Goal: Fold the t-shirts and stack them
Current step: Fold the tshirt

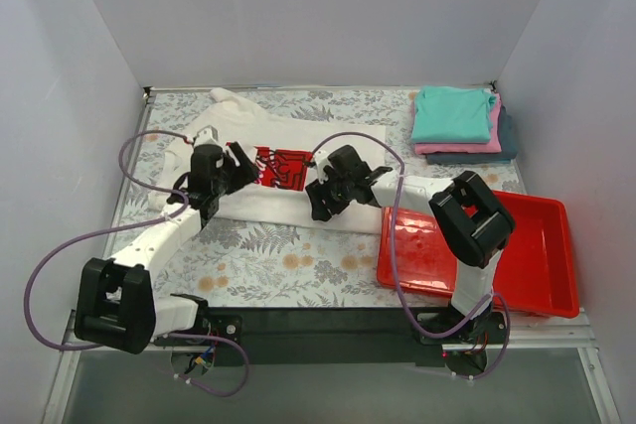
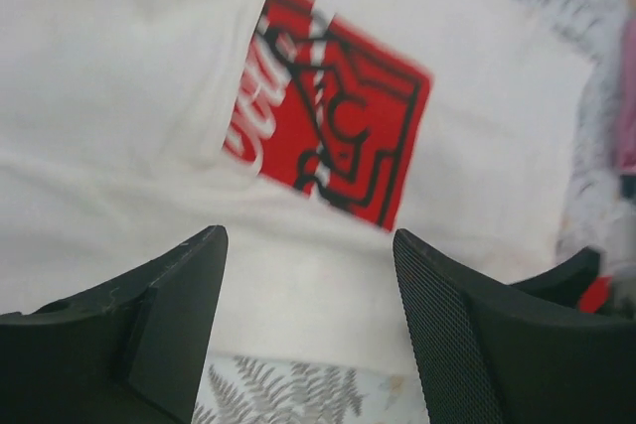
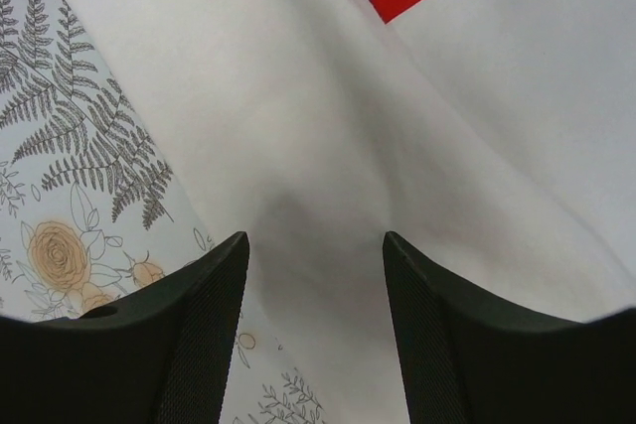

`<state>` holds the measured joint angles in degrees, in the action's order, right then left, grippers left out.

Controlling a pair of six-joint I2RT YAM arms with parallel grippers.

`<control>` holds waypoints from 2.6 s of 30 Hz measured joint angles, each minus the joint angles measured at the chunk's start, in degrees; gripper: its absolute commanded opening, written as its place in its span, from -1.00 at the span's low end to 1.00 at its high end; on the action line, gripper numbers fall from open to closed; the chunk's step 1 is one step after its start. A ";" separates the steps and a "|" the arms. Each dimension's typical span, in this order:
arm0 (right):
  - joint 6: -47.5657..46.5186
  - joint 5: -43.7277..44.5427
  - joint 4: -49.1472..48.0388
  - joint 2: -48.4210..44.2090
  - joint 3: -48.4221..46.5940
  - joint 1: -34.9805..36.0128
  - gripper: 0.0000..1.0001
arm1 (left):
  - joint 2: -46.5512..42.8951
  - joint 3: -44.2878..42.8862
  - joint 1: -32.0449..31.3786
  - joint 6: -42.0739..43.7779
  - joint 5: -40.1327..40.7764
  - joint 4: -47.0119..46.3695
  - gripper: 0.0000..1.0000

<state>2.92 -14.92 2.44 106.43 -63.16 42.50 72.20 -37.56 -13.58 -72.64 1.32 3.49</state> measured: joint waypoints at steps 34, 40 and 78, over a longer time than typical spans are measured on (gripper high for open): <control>-1.86 4.22 7.45 -16.81 -1.55 -0.07 0.11 | 33.48 -23.56 11.10 21.51 0.55 -4.72 -0.66; -1.88 4.09 7.50 -16.81 -1.55 -0.07 0.11 | 30.64 -20.68 11.06 21.22 2.38 -4.76 -1.00; -1.86 3.82 7.76 -15.91 -1.55 -0.09 0.11 | 43.60 -35.89 11.76 22.95 4.48 1.77 -1.00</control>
<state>1.06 -11.09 10.20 90.52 -64.71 42.41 115.81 -73.45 -1.83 -49.69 5.80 5.26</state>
